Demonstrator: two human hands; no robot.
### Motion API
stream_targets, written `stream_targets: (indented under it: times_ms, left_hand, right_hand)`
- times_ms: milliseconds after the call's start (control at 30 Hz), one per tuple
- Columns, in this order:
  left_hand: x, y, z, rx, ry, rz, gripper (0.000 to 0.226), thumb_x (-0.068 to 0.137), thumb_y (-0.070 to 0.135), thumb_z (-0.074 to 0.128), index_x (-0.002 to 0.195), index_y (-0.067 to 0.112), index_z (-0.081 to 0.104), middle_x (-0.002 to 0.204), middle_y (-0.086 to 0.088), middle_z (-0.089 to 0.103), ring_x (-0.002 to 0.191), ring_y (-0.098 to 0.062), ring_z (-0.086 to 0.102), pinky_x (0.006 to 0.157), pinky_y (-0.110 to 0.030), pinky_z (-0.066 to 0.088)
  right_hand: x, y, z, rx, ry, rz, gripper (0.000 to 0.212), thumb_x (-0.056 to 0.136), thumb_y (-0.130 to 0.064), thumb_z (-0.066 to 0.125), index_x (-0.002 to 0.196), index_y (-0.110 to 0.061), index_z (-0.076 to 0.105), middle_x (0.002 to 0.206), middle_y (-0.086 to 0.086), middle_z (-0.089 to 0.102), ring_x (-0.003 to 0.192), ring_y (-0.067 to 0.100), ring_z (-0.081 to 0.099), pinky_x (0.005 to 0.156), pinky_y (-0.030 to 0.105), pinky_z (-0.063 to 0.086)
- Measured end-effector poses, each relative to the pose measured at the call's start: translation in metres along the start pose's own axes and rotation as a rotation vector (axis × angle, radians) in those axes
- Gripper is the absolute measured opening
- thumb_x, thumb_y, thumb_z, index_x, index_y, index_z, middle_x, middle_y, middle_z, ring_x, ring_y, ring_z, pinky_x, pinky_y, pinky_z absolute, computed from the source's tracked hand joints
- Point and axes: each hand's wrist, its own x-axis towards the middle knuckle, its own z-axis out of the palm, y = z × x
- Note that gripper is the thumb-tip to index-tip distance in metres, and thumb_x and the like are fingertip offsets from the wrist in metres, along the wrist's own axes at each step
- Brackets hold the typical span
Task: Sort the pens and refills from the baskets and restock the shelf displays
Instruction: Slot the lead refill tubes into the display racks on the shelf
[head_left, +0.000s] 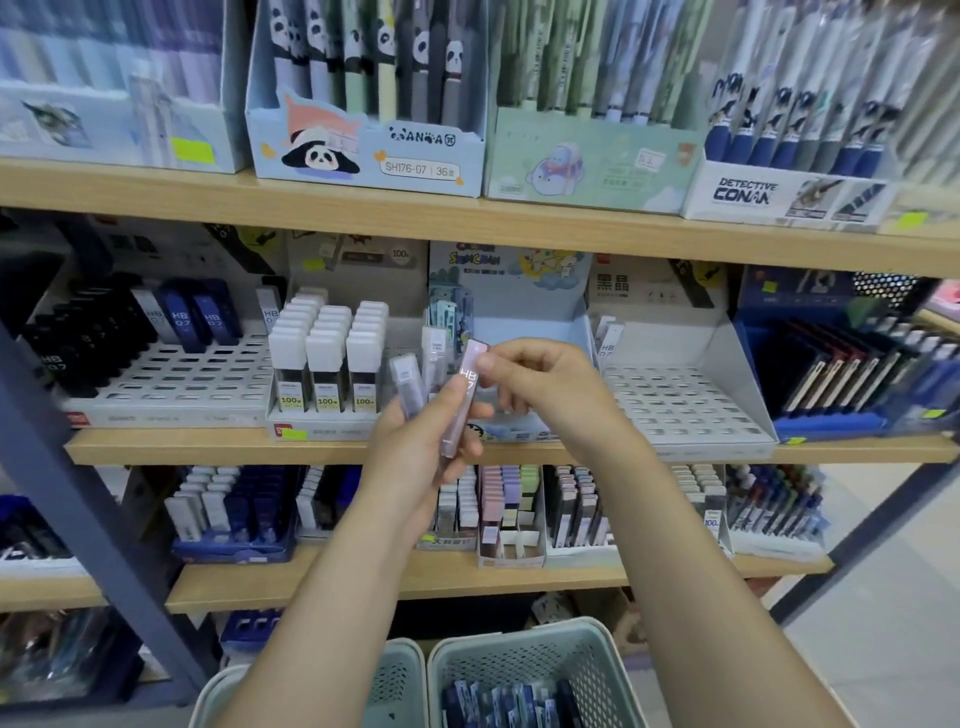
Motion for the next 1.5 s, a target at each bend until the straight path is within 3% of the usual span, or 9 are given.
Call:
stream_targets:
  times_ms: [233,467,600,700,800,900,1133,1367,1500]
  left_hand:
    - [-0.003,-0.017,0.036,0.002,-0.042,-0.096,0.033,0.098,0.029,0.061,0.119,0.003,0.060,0.082,-0.010,0.074,0.047,-0.013,0.053,0.037,-0.018,0.030]
    - [0.000,-0.037,0.067,0.122,-0.034,-0.044,0.022,0.096,0.031,0.064,0.104,0.010,0.063,0.088,-0.014,0.076,0.045,-0.015,0.053,0.036,-0.019,0.030]
    - [0.003,-0.042,0.078,0.276,-0.049,-0.067,0.026,0.098,0.041,0.059,0.109,0.019,0.068,0.067,-0.003,0.069,0.043,-0.013,0.047,0.038,-0.021,0.033]
    - [0.005,-0.047,0.087,0.316,-0.059,-0.086,0.008,0.100,0.038,0.056,0.103,0.031,0.060,0.059,0.002,0.053,0.043,-0.010,0.036,0.041,-0.021,0.028]
    - [0.010,-0.053,0.093,0.350,-0.096,-0.086,0.012,0.103,0.029,0.054,0.093,0.031,0.049,0.062,0.001,0.051,0.044,-0.010,0.032,0.042,-0.022,0.024]
    - [0.014,-0.058,0.095,0.417,-0.121,-0.075,0.010,0.104,0.027,0.052,0.105,0.017,0.054,0.069,0.000,0.058,0.044,-0.010,0.039,0.041,-0.021,0.029]
    - [0.016,-0.063,0.099,0.303,-0.128,-0.102,0.017,0.104,0.018,0.051,0.112,0.014,0.066,0.072,-0.004,0.069,0.045,-0.013,0.047,0.037,-0.014,0.032]
    - [0.019,-0.060,0.094,0.268,-0.138,-0.097,0.017,0.104,0.022,0.052,0.115,0.023,0.064,0.077,-0.008,0.073,0.045,-0.013,0.051,0.038,-0.018,0.026]
    - [0.019,-0.059,0.092,0.268,-0.127,-0.082,0.015,0.103,0.024,0.054,0.114,0.023,0.063,0.081,-0.009,0.075,0.045,-0.014,0.053,0.038,-0.019,0.024]
  right_hand:
    - [-0.012,0.004,-0.044,0.174,0.130,0.053,0.010,0.095,-0.013,0.064,0.087,-0.009,0.069,0.078,0.005,0.069,0.060,0.017,0.059,0.059,0.028,0.046]
    - [-0.030,0.009,-0.082,0.161,0.027,0.132,0.009,0.097,-0.006,0.060,0.090,-0.003,0.065,0.072,0.009,0.068,0.058,0.016,0.062,0.053,0.022,0.051]
    - [-0.036,0.009,-0.123,0.193,0.201,0.084,0.015,0.103,-0.017,0.051,0.100,-0.006,0.060,0.088,0.018,0.072,0.066,0.023,0.066,0.061,0.029,0.056]
    - [-0.033,0.018,-0.145,0.181,0.354,0.109,0.014,0.104,-0.017,0.050,0.106,-0.006,0.058,0.096,0.024,0.071,0.072,0.025,0.069,0.071,0.036,0.058]
    - [-0.021,0.033,-0.156,0.111,0.410,0.119,0.011,0.102,-0.007,0.050,0.106,-0.009,0.060,0.095,0.016,0.074,0.078,0.024,0.072,0.076,0.034,0.059]
    - [-0.003,0.045,-0.160,0.016,0.436,0.140,0.016,0.102,-0.001,0.047,0.108,-0.003,0.061,0.096,0.016,0.074,0.074,0.018,0.071,0.076,0.032,0.058]
    - [0.033,0.061,-0.156,-0.060,0.416,0.167,0.016,0.098,-0.002,0.054,0.095,-0.005,0.069,0.088,0.011,0.076,0.080,0.024,0.071,0.086,0.039,0.060]
    - [0.042,0.065,-0.155,-0.203,0.352,0.148,0.024,0.098,-0.004,0.055,0.086,-0.019,0.069,0.084,0.001,0.074,0.074,0.017,0.067,0.086,0.041,0.058]
    - [0.042,0.058,-0.147,-0.366,0.341,0.139,0.018,0.100,-0.011,0.056,0.097,-0.020,0.071,0.091,-0.004,0.074,0.084,0.012,0.067,0.083,0.032,0.053]
